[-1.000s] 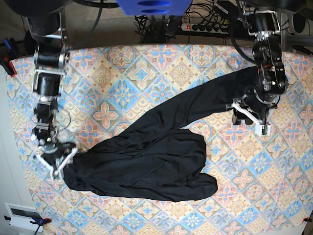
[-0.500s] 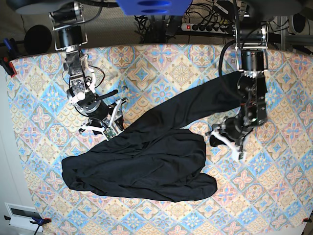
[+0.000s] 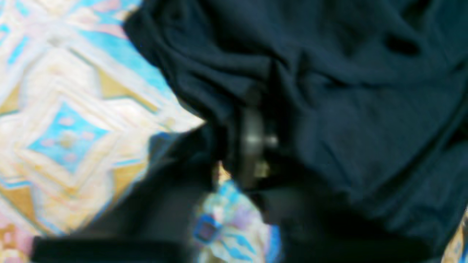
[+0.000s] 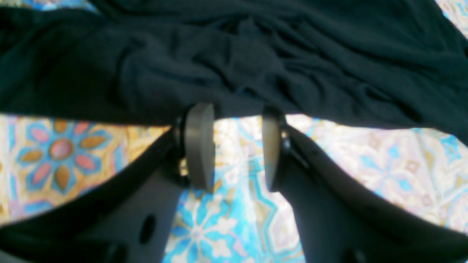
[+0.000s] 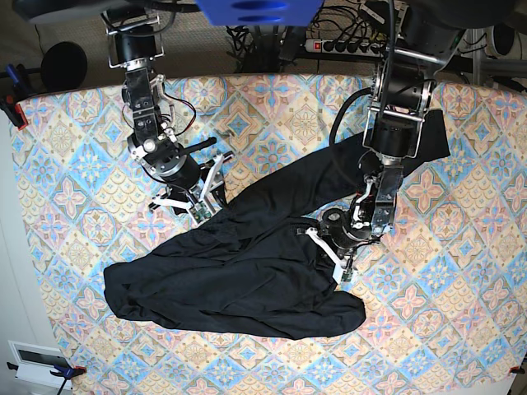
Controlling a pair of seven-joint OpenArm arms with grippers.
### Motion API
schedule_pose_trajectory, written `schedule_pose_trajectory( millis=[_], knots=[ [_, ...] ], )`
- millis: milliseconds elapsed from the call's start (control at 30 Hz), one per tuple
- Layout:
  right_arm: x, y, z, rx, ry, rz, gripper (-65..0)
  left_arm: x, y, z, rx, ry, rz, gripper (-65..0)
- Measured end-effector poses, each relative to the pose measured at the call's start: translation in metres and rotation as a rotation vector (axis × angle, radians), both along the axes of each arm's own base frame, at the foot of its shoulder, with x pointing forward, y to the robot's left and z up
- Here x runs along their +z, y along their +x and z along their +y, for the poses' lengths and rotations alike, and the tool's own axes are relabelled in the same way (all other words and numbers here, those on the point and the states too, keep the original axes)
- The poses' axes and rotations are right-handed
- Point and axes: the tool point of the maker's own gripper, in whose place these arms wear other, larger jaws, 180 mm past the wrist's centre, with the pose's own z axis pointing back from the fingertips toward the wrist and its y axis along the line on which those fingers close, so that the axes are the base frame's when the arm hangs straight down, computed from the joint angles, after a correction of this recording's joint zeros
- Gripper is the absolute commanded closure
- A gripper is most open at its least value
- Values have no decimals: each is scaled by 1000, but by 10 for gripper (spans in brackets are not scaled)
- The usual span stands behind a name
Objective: Layout the t-shirt on the table in an organized manner, then fold the t-shirt properly
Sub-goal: 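Regrasp the shirt with both grippers at opposite edges, then pull the shirt taut, right gripper dragging its edge outward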
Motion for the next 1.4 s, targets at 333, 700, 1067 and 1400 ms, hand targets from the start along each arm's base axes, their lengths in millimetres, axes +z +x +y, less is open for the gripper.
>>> schedule_pose_trajectory(
  millis=[333,700,1067,1400],
  knots=[
    [7,42,-20,-63,6,-18,-209,29,-27,43,-54,123,-62,0],
    [-5,94,-60,-204,68,82,-212,57,-43,155,272,121,-75,0],
    [-45,87,-55,-252,205,247,-237,46,-67,195,392,104,-52,-2],
    [-45,88,-55,-252,204,247,-336,47,-67,200,414,105,-53,-98]
  ],
)
